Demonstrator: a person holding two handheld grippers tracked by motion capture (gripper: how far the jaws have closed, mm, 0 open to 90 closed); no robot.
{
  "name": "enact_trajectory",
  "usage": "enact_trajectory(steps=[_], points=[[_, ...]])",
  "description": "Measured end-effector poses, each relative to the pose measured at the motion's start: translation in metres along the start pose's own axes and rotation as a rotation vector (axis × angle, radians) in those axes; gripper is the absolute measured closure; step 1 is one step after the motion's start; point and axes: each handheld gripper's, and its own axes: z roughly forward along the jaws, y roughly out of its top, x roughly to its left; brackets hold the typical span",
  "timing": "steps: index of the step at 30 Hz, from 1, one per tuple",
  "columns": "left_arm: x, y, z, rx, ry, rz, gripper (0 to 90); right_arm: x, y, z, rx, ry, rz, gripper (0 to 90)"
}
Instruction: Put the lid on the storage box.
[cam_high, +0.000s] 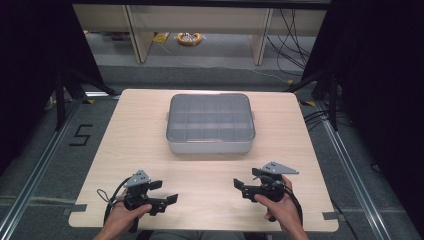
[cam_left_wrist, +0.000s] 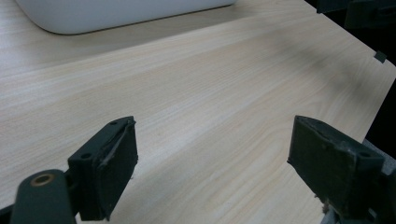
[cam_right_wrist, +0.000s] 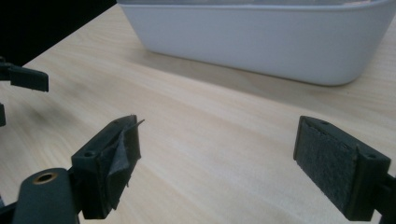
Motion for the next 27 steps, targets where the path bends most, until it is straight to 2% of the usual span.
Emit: enact_trajectory(steps=[1, 2, 3, 4, 5, 6, 7, 9, 10, 11, 12, 13, 14, 15, 16, 17, 19, 20, 21, 22, 23, 24, 25, 27], points=[[-0.002, -0.002, 0.000, -0.003, -0.001, 0.006, 14.9, 0.003, -0.003, -0.003, 0.000, 0.008, -0.020, 15.8], [-0.002, -0.002, 0.000, -0.003, -0.001, 0.006, 14.9, 0.003, -0.003, -0.003, 0.000, 0.008, -0.020, 15.8], [-0.003, -0.002, -0.001, 0.007, 0.000, 0.011, 14.9, 0.005, -0.005, -0.004, 0.010, 0.018, -0.001, 15.8], [-0.004, -0.003, -0.002, 0.005, 0.002, 0.016, 15.0, 0.007, -0.009, -0.006, 0.024, 0.024, -0.006, 15.8], [-0.007, -0.004, -0.002, 0.005, 0.010, 0.019, 14.9, 0.011, -0.011, -0.007, 0.035, 0.025, 0.026, 15.8], [-0.007, -0.004, -0.002, 0.005, 0.010, 0.019, 14.9, 0.011, -0.011, -0.007, 0.035, 0.025, 0.026, 15.8], [-0.009, -0.006, -0.004, 0.017, 0.005, 0.039, 15.0, 0.011, -0.014, -0.007, 0.030, 0.022, -0.022, 15.8], [-0.011, -0.007, -0.003, 0.009, 0.001, 0.029, 15.0, 0.011, -0.016, -0.008, 0.039, 0.026, -0.026, 15.8], [-0.013, -0.009, -0.004, 0.022, 0.005, 0.049, 15.0, 0.013, -0.018, -0.010, 0.041, 0.019, -0.018, 15.8], [-0.013, -0.009, -0.004, 0.022, 0.005, 0.049, 14.9, 0.013, -0.018, -0.010, 0.041, 0.019, -0.018, 15.8], [-0.015, -0.010, -0.004, 0.015, 0.002, 0.041, 14.9, 0.014, -0.021, -0.011, 0.047, 0.026, -0.026, 15.8], [-0.017, -0.011, -0.005, 0.020, 0.002, 0.048, 14.9, 0.014, -0.023, -0.012, 0.045, 0.013, -0.041, 15.8], [-0.018, -0.012, -0.005, 0.022, 0.001, 0.044, 15.0, 0.016, -0.025, -0.013, 0.060, 0.009, -0.024, 15.8], [-0.019, -0.013, -0.006, 0.031, 0.005, 0.052, 14.9, 0.017, -0.027, -0.014, 0.056, 0.025, -0.020, 15.8], [-0.020, -0.014, -0.005, 0.017, -0.002, 0.046, 14.9, 0.016, -0.028, -0.014, 0.062, 0.014, -0.031, 15.9], [-0.022, -0.015, -0.006, 0.022, 0.000, 0.045, 15.0, 0.019, -0.030, -0.016, 0.078, 0.006, -0.012, 16.0], [-0.022, -0.015, -0.007, 0.031, -0.004, 0.054, 14.9, 0.019, -0.032, -0.016, 0.086, 0.003, -0.013, 16.1], [-0.024, -0.016, -0.007, 0.032, 0.002, 0.053, 14.9, 0.020, -0.035, -0.016, 0.090, 0.017, -0.013, 16.0], [-0.025, -0.017, -0.007, 0.034, -0.006, 0.047, 15.0, 0.023, -0.039, -0.018, 0.110, 0.005, -0.015, 16.0], [-0.027, -0.018, -0.008, 0.046, -0.007, 0.058, 14.9, 0.024, -0.042, -0.018, 0.117, 0.023, -0.008, 16.0], [-0.028, -0.019, -0.007, 0.036, -0.013, 0.054, 15.0, 0.029, -0.044, -0.020, 0.133, 0.015, 0.035, 16.1], [-0.028, -0.019, -0.007, 0.036, -0.013, 0.054, 15.0, 0.029, -0.045, -0.022, 0.141, 0.008, 0.031, 16.1], [-0.028, -0.019, -0.008, 0.049, -0.009, 0.060, 14.9, 0.026, -0.047, -0.022, 0.130, 0.015, 0.000, 16.2], [-0.030, -0.020, -0.007, 0.039, -0.019, 0.049, 14.9, 0.027, -0.050, -0.022, 0.131, 0.019, 0.005, 16.3]])
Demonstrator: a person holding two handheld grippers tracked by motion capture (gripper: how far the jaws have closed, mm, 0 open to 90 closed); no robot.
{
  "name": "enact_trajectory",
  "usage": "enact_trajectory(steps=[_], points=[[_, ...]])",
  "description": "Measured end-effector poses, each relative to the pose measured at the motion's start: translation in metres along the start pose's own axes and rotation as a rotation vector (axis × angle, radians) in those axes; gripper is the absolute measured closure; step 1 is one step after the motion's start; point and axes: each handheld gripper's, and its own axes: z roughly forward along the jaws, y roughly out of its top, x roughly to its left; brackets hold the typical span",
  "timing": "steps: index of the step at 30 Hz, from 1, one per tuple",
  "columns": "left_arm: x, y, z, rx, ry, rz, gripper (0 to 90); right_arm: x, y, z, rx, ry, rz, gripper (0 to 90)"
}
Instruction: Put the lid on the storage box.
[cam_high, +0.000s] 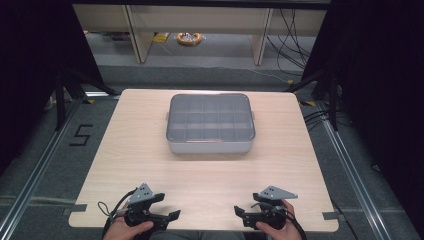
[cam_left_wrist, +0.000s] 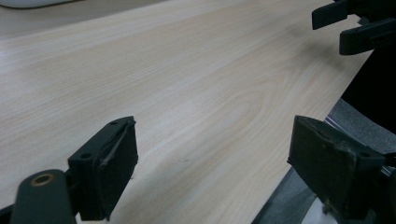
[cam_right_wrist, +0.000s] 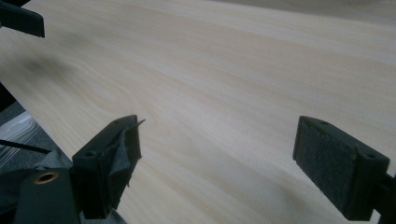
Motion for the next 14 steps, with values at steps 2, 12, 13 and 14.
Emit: enact_trajectory(steps=[2, 12, 13, 14], points=[[-0.0015, -0.0005, -0.0006, 0.004, 0.007, -0.003, 14.9, 0.0037, -0.0041, -0.0023, 0.023, -0.006, 0.041, 16.2], [0.0016, -0.0008, -0.0002, 0.011, 0.001, -0.011, 15.0, 0.0000, -0.0080, -0.0026, 0.013, -0.010, -0.007, 16.4], [0.0015, -0.0009, 0.0001, 0.011, 0.002, -0.013, 15.0, 0.0000, -0.0080, -0.0026, 0.013, -0.010, -0.007, 16.4], [0.0014, -0.0010, 0.0003, 0.012, 0.003, -0.012, 15.0, -0.0001, -0.0080, -0.0027, 0.014, -0.010, -0.008, 16.4]])
